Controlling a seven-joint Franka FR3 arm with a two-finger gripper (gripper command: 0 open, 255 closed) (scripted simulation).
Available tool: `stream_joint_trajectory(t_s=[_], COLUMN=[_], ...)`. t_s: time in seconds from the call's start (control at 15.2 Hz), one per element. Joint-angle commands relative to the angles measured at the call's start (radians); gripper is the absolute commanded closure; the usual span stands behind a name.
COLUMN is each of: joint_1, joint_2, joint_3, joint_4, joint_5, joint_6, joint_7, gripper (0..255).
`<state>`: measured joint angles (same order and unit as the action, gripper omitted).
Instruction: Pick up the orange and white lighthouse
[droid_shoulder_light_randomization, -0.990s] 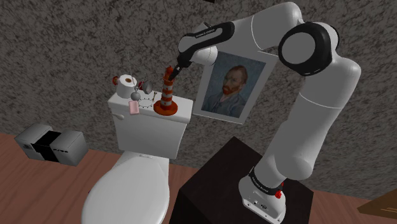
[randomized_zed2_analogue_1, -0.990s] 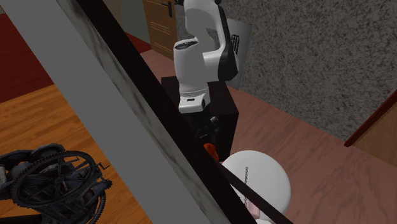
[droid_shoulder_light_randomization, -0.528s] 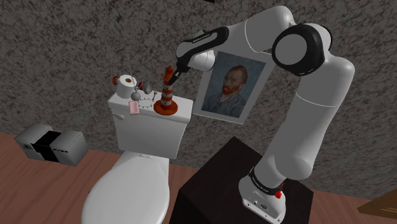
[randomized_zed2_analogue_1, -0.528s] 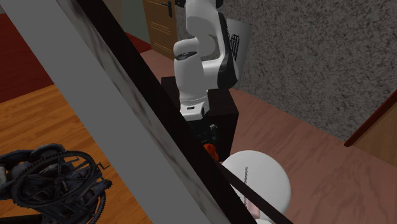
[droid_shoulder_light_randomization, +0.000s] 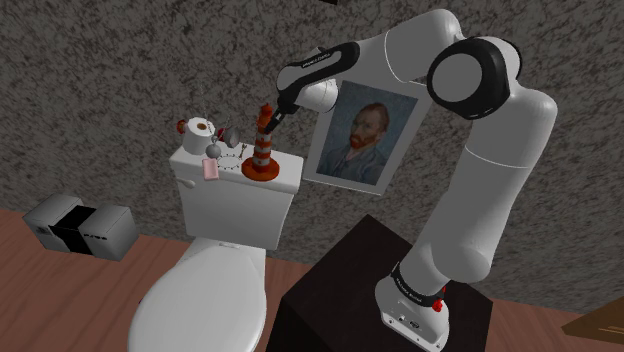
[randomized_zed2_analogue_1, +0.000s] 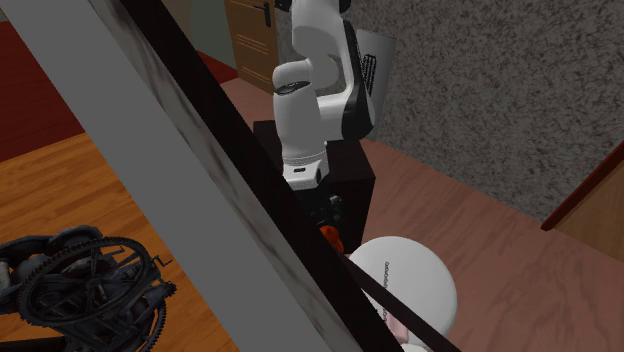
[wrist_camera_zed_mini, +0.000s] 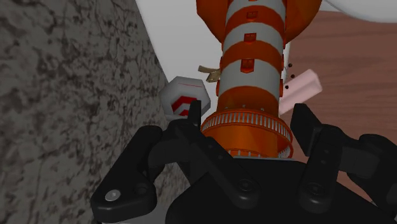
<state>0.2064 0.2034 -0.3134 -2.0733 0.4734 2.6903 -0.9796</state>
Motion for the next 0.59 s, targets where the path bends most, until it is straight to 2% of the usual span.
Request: stream_joint_trajectory(t_s=[0.0,0.53], joint_1=[0.002,0.019], joint_2=[-0.001,-0.06], joint_3=[0.0,-0.028], joint_4=[-0.002,0.033], joint_5=[-0.002,-0.089], joint_6=[0.0,-0.084], joint_7=[0.003,0.079], gripper=[255,255])
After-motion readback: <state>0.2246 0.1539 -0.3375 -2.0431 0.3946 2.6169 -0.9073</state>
